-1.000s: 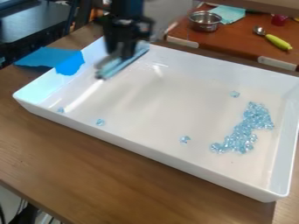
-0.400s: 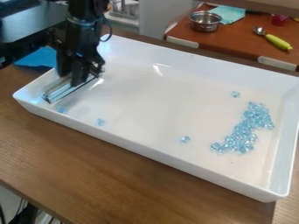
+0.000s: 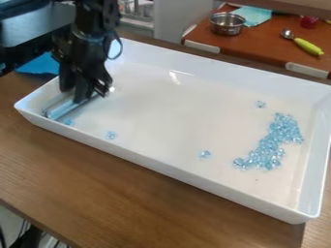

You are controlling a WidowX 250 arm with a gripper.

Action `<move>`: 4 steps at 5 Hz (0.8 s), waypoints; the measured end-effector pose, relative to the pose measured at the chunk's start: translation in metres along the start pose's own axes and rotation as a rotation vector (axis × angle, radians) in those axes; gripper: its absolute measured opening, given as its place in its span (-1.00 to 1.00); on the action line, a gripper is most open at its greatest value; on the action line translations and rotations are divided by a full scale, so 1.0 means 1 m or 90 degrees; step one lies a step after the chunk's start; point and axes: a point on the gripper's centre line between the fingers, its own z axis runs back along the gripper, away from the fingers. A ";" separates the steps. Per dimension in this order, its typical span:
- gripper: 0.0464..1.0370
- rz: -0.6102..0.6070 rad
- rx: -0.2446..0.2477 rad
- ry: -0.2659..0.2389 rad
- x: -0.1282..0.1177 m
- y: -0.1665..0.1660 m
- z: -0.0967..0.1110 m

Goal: Sweep into pile

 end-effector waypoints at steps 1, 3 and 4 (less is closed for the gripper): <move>-0.40 -0.008 0.009 -0.002 0.001 -0.008 0.000; -0.40 -0.007 0.010 0.009 0.001 -0.032 0.007; -0.40 -0.006 0.007 0.022 0.002 -0.048 0.010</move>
